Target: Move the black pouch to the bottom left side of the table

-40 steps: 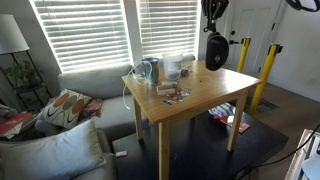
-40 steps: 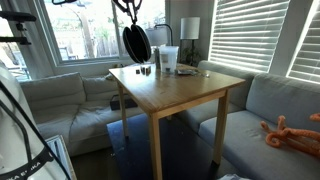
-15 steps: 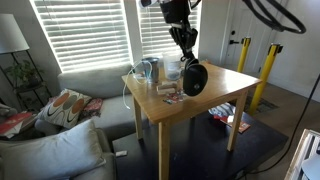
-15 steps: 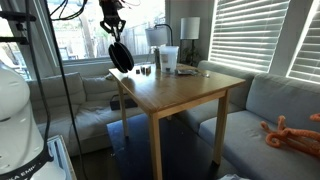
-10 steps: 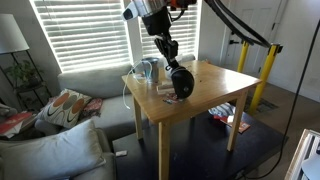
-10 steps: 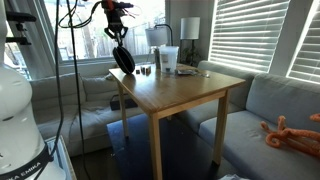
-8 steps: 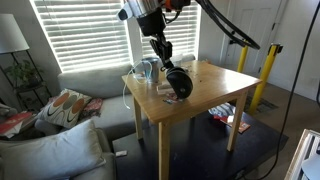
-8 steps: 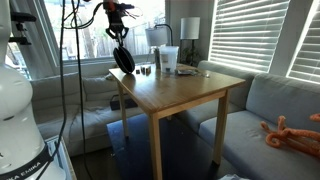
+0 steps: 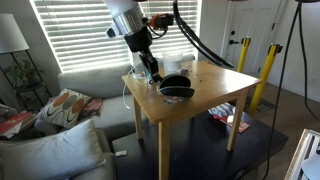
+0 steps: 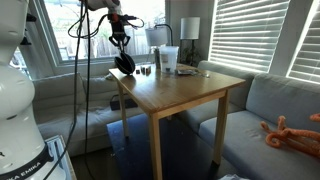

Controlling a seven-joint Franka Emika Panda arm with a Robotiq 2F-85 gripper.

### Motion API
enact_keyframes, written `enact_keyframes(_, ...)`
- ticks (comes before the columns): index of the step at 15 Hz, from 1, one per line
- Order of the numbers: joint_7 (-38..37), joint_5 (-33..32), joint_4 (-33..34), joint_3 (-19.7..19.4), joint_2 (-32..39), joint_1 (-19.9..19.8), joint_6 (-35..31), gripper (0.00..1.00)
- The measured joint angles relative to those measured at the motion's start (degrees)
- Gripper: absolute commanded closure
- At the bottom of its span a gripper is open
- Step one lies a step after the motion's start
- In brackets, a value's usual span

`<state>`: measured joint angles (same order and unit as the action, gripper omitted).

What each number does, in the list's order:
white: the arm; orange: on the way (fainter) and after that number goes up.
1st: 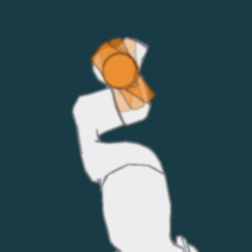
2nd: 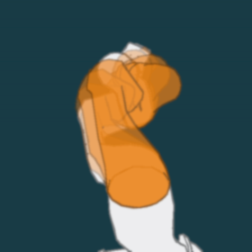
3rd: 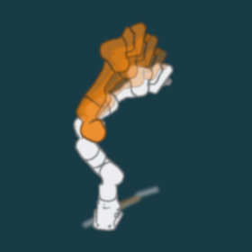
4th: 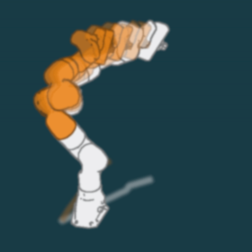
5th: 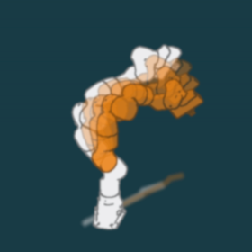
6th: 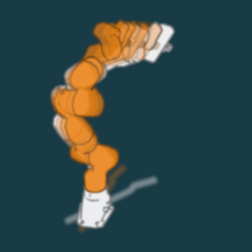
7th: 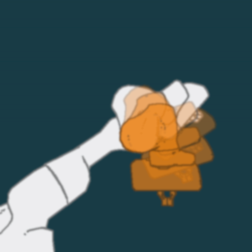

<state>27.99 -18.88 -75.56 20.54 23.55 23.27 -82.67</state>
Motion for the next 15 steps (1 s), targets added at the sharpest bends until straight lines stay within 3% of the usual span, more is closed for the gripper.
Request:
enact_keyframes(10,-9.0,0.21,0.88,-1.79,4.49,1.17,-6.23,0.97)
enact_keyframes(11,-10.23,0.21,0.89,-2.01,4.58,1.32,-6.58,0.63)
enact_keyframes(12,-11.25,0.19,0.91,-2.26,4.65,1.57,-6.82,0.6)
enact_keyframes(15,-13.31,-1.07,1.24,-3.02,4.63,2.89,-6.95,0.41)
